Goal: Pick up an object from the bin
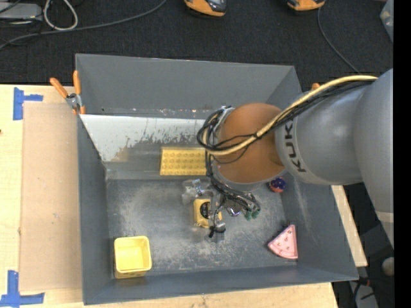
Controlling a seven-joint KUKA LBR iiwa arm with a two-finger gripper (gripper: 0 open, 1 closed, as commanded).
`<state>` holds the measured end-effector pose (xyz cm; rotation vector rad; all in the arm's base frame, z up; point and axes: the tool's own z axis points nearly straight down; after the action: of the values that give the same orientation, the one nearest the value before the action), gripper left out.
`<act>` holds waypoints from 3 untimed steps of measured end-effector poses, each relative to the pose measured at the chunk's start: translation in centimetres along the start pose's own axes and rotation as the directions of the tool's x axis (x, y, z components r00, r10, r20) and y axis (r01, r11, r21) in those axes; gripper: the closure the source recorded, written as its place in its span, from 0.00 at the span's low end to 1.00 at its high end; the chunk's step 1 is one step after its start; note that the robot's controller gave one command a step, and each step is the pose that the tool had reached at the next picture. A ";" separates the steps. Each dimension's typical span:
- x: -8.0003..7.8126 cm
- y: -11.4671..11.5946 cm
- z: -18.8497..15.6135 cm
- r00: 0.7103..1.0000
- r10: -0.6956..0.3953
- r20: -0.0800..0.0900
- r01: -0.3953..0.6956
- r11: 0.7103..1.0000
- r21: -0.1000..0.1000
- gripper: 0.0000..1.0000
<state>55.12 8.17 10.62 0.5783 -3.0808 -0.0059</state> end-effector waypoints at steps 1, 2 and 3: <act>0.4 -1.6 0.5 0.980 0.201 0.001 -0.201 0.980 -0.002 0.00; 0.2 -0.5 -1.1 0.987 0.162 -0.005 -0.162 0.987 -0.001 0.00; 0.9 -1.4 -2.2 0.996 -0.087 -0.002 0.087 0.996 -0.003 0.00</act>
Offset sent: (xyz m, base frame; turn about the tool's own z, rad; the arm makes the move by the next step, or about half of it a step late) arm 0.0000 0.0072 0.0368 0.1684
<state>54.84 6.51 12.79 0.7108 -3.0504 -0.0098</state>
